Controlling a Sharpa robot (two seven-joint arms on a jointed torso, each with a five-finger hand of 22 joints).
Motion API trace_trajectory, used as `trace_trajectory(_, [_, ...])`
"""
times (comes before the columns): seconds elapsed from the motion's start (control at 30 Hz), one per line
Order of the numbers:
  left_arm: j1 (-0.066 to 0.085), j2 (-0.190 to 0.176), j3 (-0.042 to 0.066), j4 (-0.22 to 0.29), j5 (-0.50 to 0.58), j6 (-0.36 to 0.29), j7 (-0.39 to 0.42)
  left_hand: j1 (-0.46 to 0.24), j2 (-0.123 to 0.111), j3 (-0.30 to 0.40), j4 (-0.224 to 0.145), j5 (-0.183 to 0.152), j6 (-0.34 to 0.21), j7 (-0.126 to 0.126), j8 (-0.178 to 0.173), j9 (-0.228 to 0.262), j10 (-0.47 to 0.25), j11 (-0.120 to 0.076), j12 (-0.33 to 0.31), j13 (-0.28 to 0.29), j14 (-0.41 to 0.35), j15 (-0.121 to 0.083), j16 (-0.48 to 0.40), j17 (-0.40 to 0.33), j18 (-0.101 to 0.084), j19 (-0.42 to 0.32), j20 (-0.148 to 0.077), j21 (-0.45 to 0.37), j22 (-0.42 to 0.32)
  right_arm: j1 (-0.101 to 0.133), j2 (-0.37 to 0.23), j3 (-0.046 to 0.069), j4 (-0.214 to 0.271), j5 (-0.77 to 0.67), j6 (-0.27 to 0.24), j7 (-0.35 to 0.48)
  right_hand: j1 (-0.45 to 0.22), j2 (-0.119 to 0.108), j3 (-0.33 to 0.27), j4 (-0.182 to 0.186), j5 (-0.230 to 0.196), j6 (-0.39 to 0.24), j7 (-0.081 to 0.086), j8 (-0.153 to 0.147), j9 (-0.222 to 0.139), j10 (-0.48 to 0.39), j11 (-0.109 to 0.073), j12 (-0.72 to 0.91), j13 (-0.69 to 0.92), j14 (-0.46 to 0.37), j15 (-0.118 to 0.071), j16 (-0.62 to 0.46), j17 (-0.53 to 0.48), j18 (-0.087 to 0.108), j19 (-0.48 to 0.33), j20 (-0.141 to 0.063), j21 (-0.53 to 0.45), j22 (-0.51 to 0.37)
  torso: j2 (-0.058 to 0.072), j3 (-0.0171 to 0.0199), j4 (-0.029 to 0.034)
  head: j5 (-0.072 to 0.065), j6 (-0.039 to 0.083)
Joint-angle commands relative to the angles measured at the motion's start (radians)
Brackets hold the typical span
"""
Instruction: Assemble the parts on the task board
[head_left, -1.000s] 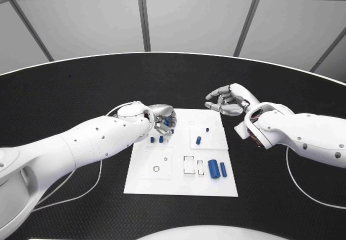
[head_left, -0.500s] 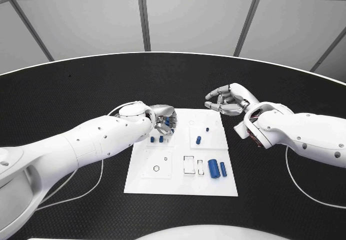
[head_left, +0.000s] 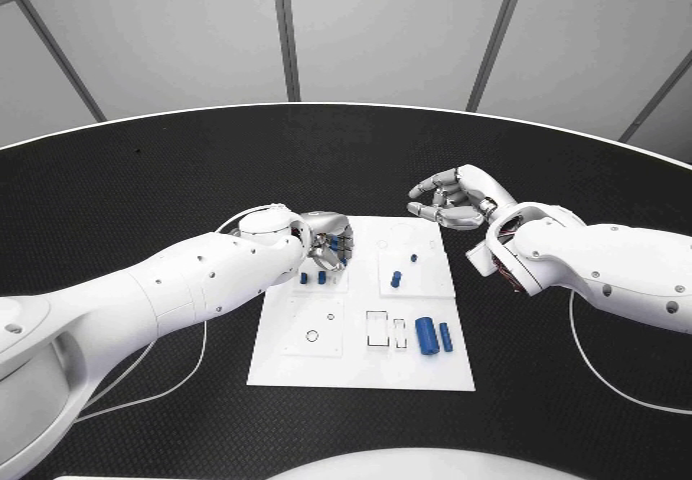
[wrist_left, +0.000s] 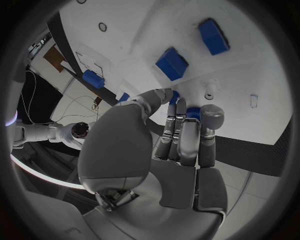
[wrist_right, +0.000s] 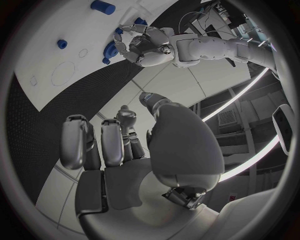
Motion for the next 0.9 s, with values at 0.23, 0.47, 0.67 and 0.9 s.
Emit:
trace_trajectory(0.23, [-0.003,0.003,0.000,-0.008,0.000,0.006,-0.001,-0.001,0.018,0.003,-0.008,-0.009,0.013,-0.002,-0.005,0.003,0.016,-0.002,-0.009,-0.005,0.015,-0.002,0.010,0.010,-0.015,0.019,-0.001,0.019,0.019,0.000,0.003,0.000,-0.002,0.000,0.001,0.000,0.008,-0.005,0.004,0.001,0.005,0.001,-0.003,0.004,0.002,-0.006,-0.001,-0.004,-0.001,0.036,-0.010,-0.002,0.000,0.013,-0.005,0.002,-0.004,0.000,0.000,-0.0005,0.0002,0.000,-0.002])
trace_trajectory(0.47, [-0.004,0.006,0.000,-0.013,-0.002,0.012,-0.002,0.008,0.033,0.009,-0.016,-0.018,0.024,-0.005,-0.010,0.006,0.035,-0.007,-0.014,-0.006,0.025,-0.006,0.015,0.013,-0.020,0.035,-0.004,0.039,0.046,0.000,0.004,0.000,-0.002,0.000,0.002,0.000,0.008,-0.005,0.004,0.001,0.005,0.001,-0.003,0.004,0.002,-0.006,-0.001,-0.004,-0.001,0.036,-0.010,-0.002,0.000,0.013,-0.005,0.002,-0.004,0.000,0.000,-0.0003,0.0007,0.000,-0.003])
trace_trajectory(0.67, [-0.005,0.010,0.000,-0.018,-0.004,0.016,-0.004,0.013,0.041,0.011,-0.022,-0.026,0.032,-0.006,-0.014,0.008,0.046,-0.010,-0.017,-0.007,0.029,-0.009,0.016,0.012,-0.022,0.042,-0.006,0.050,0.060,0.000,0.005,0.000,-0.002,0.000,0.002,0.001,0.008,-0.005,0.004,0.001,0.005,0.001,-0.003,0.004,0.002,-0.006,-0.001,-0.004,-0.001,0.036,-0.010,-0.002,0.000,0.013,-0.005,0.002,-0.004,0.000,0.000,-0.0001,0.0001,0.000,-0.004])
trace_trajectory(0.9, [-0.009,0.016,0.000,-0.028,-0.016,0.017,-0.007,0.010,0.044,0.010,-0.025,-0.037,0.041,-0.008,-0.016,0.011,0.056,-0.012,-0.022,-0.008,0.031,-0.011,0.016,0.008,-0.025,0.049,-0.007,0.059,0.072,0.000,0.004,0.000,0.000,0.000,0.001,0.001,0.008,-0.004,0.005,0.001,0.005,0.002,-0.004,0.005,0.002,-0.002,-0.002,-0.002,0.001,0.036,-0.010,-0.002,0.001,0.013,-0.005,0.002,-0.004,0.000,0.001,-0.0001,-0.0001,-0.001,-0.005])
